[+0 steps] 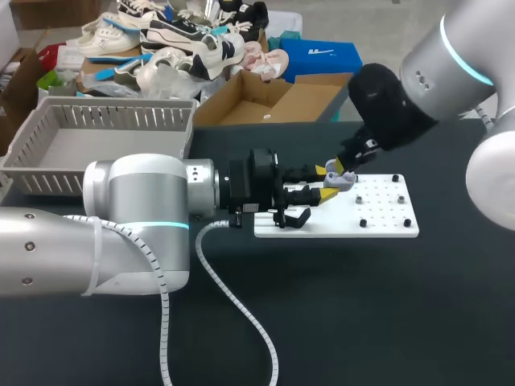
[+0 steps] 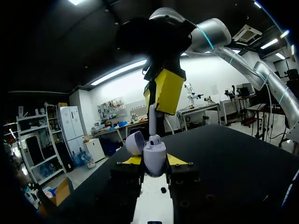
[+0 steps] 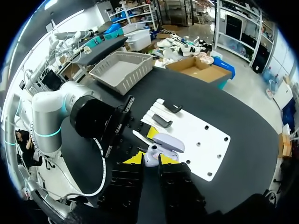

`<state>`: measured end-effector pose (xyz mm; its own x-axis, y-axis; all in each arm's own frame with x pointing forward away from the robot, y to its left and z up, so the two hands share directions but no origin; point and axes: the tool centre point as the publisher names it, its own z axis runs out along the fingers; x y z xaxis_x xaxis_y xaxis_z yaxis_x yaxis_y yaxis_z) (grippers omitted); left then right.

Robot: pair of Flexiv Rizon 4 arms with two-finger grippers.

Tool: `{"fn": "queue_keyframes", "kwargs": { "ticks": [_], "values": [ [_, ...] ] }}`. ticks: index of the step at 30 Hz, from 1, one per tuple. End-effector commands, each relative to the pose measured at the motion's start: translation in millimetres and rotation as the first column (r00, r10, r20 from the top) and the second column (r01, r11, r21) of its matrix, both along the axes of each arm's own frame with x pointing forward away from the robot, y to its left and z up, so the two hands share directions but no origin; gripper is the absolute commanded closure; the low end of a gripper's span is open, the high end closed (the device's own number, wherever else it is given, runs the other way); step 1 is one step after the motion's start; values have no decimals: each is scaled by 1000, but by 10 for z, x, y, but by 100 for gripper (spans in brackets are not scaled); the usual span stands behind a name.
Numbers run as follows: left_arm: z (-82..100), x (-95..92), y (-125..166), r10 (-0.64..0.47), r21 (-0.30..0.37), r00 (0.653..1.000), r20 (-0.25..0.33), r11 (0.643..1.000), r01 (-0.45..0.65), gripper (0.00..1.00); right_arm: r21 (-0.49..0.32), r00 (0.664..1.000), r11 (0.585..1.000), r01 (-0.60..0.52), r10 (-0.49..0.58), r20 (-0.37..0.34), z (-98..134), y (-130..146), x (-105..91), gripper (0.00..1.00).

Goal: Pick up each earbud case from the left stands, insert the matching earbuds, close the lid, and place the case in the box.

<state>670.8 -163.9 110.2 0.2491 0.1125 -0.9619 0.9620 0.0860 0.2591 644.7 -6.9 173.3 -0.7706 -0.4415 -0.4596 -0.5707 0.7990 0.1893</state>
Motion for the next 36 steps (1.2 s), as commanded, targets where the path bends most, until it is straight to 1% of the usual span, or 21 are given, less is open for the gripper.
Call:
{"fn": "queue_keyframes", "kwargs": {
  "ticks": [1, 14, 27, 32, 36],
  "values": [
    [-6, -9, -5, 6, -2, 1000, 2, 1000, -6, 100, 3, 1000, 1000, -12, 12, -15, -33, 23, 61, 100],
    [-6, -9, -5, 6, -2, 1000, 2, 1000, -6, 100, -7, 999, 999, -37, 37, -11, -69, 25, 78, 100],
    [-6, -9, -5, 6, -2, 1000, 2, 1000, -6, 100, -12, 999, 999, -49, 49, -5, -72, 29, 48, 100],
    [-6, -9, -5, 6, -2, 1000, 2, 1000, -6, 100, -4, 995, 995, -101, 101, 1, -81, 27, 42, 100],
    [-6, -9, -5, 6, -2, 1000, 2, 1000, -6, 100, -42, 988, 988, -152, 153, 29, -64, 41, 4, 100]
  ]
}}
